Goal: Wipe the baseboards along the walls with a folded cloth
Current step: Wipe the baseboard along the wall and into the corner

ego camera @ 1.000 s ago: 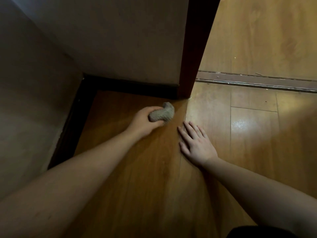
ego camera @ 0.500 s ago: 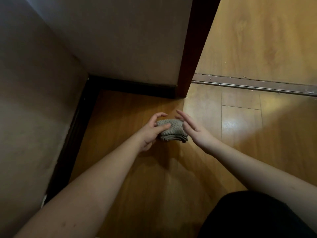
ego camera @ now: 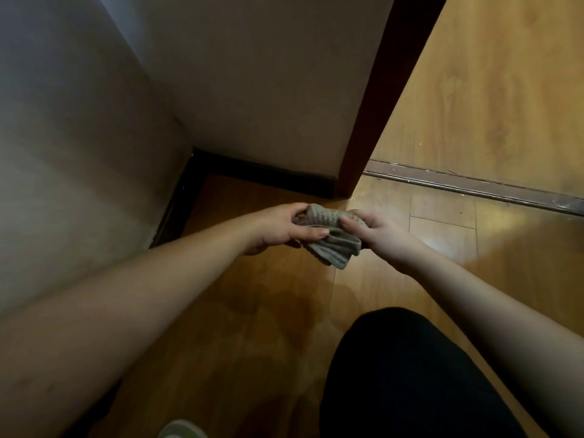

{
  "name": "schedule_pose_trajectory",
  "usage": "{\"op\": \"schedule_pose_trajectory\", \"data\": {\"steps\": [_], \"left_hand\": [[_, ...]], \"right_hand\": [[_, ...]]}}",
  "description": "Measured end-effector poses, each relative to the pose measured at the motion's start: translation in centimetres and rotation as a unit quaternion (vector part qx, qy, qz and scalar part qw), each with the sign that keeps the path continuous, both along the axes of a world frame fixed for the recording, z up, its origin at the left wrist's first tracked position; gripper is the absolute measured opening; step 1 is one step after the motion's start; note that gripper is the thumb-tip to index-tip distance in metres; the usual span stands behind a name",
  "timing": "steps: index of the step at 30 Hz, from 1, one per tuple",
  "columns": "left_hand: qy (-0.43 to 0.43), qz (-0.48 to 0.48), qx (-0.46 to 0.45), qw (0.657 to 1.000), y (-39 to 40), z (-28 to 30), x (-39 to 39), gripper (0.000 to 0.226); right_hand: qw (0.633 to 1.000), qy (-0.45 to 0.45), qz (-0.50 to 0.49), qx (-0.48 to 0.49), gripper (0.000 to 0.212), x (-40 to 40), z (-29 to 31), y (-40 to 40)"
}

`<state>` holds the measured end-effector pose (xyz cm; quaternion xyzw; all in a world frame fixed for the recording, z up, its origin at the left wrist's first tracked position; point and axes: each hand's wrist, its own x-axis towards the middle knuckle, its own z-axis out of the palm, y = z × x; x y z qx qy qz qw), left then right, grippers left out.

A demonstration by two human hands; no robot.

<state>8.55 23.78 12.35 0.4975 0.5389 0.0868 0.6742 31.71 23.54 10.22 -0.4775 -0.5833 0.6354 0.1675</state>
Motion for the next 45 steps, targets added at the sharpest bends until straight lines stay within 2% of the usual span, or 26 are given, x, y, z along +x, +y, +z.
{"op": "schedule_pose_trajectory", "data": {"steps": [2,5,8,11,13,16,19,21,23,27,29,31,33,37,39,42,45], "left_hand": [[-0.03,0.004,-0.012,0.999,-0.4,1.5,-0.9,0.071],[-0.041,-0.009,0.007,0.999,-1.6,2.8,-3.0,0.075],[-0.043,0.009,0.039,0.998,-3.0,3.4,-4.8,0.059],[-0.014,0.064,0.095,0.993,-4.1,3.3,-5.8,0.051],[0.03,0.077,0.151,0.985,-4.3,2.9,-6.1,0.051],[0.085,0.055,0.224,0.969,-4.5,3.0,-6.5,0.051],[0.099,0.023,0.256,0.961,-4.4,3.5,-6.4,0.044],[0.076,0.041,0.245,0.966,-4.5,4.0,-6.9,0.045],[0.054,0.064,0.234,0.969,-4.8,4.1,-7.4,0.04],[0.012,0.106,0.202,0.974,-5.9,3.7,-7.2,0.041],[-0.073,0.16,0.131,0.976,-6.6,3.5,-6.6,0.055],[-0.15,0.199,0.067,0.966,-6.7,3.4,-6.2,0.087],[-0.183,0.178,0.077,0.964,-6.6,3.5,-6.1,0.097],[-0.073,0.136,0.138,0.978,-5.9,4.0,-6.6,0.074],[-0.076,0.137,0.136,0.978,-5.6,3.6,-7.3,0.051],[-0.069,0.109,0.143,0.981,-5.7,3.7,-8.2,0.033],[-0.035,0.041,0.19,0.98,-5.8,4.4,-8.4,0.028]], "right_hand": [[0.999,0.028,0.007,-0.013,0.052,-0.3,0.3,0.1],[0.994,0.092,0.024,-0.051,0.046,-1.2,0.6,0.1],[0.988,0.122,0.046,-0.077,0.046,-2.9,1.1,-0.2],[0.995,0.066,0.07,-0.023,0.042,-4.5,2.1,0.0],[0.995,0.019,0.089,0.03,0.046,-5.1,3.3,0.4],[0.984,-0.045,0.135,0.111,0.055,-6.2,4.7,0.7],[0.968,-0.102,0.14,0.18,0.049,-6.9,5.6,0.9],[0.973,-0.091,0.134,0.163,0.037,-7.1,6.0,1.0],[0.985,-0.049,0.133,0.096,0.032,-7.0,6.5,0.9],[0.996,0.004,0.088,-0.014,0.041,-7.2,7.8,0.3],[0.998,-0.007,0.061,-0.015,0.036,-7.5,8.8,0.2],[0.999,-0.023,0.035,0.01,0.025,-8.0,9.7,0.1],[0.998,-0.036,-0.004,0.044,0.019,-8.5,10.2,-0.3],[0.994,-0.048,-0.051,0.087,0.017,-9.1,9.5,-1.6],[0.996,-0.04,-0.043,0.061,0.015,-8.7,8.8,-1.6],[1.0,-0.022,0.005,-0.018,0.014,-7.7,7.8,-1.1],[0.995,-0.032,0.082,-0.043,0.02,-7.1,7.1,-1.3]]}}
